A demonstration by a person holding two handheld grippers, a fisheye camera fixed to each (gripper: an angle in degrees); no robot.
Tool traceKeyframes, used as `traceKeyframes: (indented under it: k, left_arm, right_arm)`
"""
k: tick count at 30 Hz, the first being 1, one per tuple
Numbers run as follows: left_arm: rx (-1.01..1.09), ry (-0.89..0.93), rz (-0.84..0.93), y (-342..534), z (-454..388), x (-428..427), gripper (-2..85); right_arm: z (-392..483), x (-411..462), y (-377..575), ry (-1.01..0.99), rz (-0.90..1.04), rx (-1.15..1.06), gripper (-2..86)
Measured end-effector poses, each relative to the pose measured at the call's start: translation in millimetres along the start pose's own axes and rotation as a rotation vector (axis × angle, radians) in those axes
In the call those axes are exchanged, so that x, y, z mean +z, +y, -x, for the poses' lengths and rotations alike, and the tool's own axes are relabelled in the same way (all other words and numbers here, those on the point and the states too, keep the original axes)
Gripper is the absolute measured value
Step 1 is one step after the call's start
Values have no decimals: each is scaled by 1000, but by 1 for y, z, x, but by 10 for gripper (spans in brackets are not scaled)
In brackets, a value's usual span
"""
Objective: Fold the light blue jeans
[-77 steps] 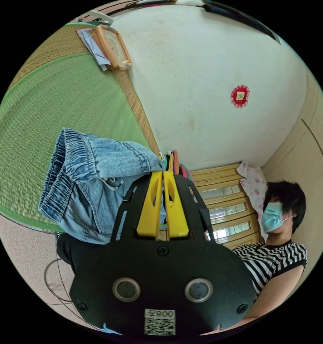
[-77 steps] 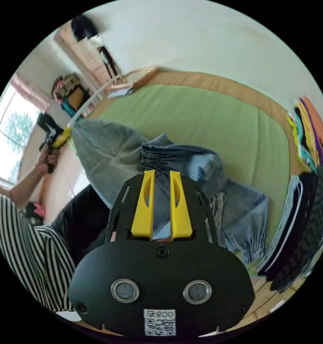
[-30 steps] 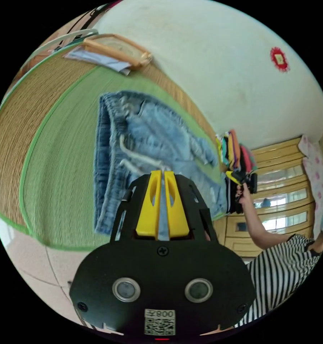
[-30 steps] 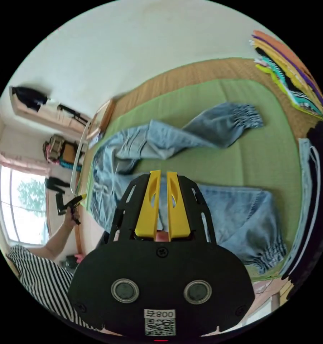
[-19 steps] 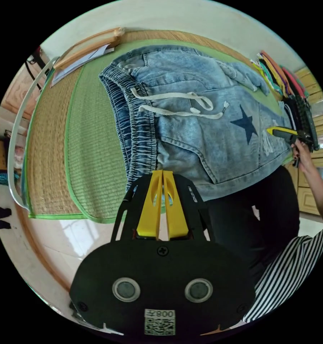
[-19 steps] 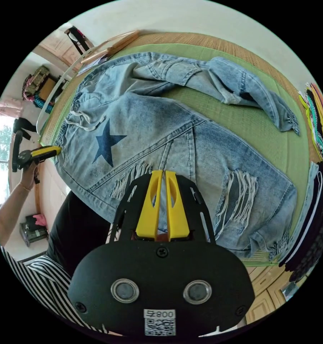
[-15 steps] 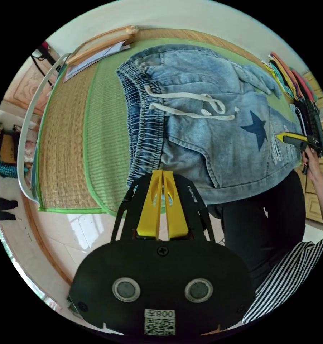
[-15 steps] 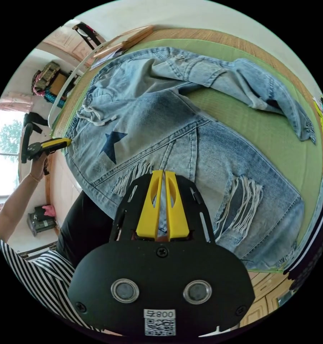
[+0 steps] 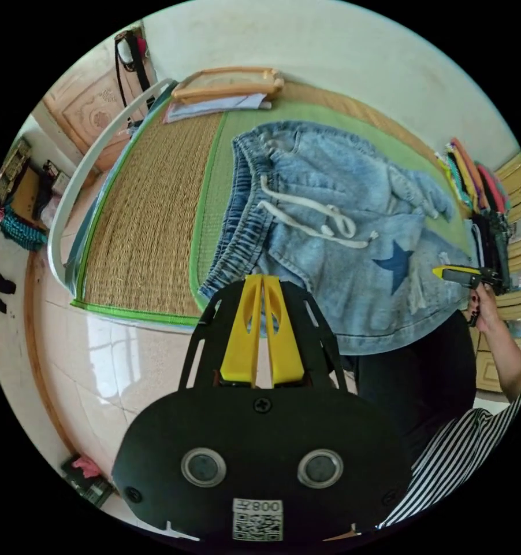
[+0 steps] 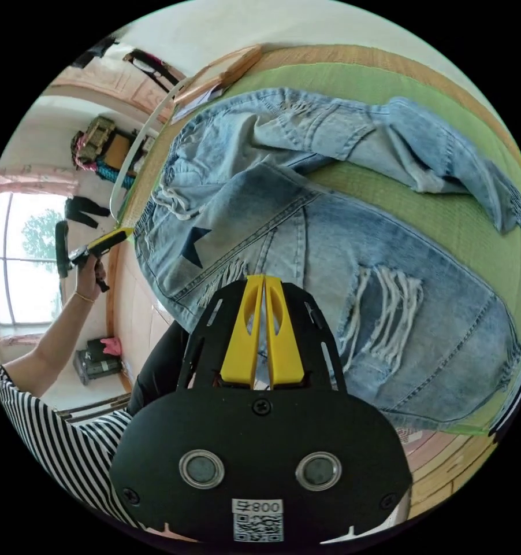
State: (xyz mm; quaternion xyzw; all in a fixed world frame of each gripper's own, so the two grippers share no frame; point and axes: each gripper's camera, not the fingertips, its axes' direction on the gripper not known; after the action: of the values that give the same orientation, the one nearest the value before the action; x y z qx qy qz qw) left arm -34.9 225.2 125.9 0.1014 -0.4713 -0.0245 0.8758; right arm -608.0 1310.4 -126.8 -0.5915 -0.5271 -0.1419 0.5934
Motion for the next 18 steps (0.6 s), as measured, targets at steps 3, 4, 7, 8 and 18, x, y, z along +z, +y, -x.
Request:
traceKeyframes:
  k: [3, 4, 7, 8, 18]
  left_arm:
    - [33, 170, -65, 4, -21, -18, 1]
    - [61, 229, -67, 4, -33, -21, 1]
    - [129, 307, -32, -5, -71, -21, 2]
    - [144, 318, -24, -8, -79, -20, 2]
    - [197, 134, 127, -84, -172, -12, 4]
  right_arm:
    - [-48, -44, 43, 9, -126, 125, 2]
    - [-74, -59, 61, 32, -162, 184, 2]
    - [-147, -91, 109, 91, -230, 347, 1]
    - [-161, -96, 118, 96, -238, 377, 1]
    - [-288, -94, 179, 173, -230, 514, 0]
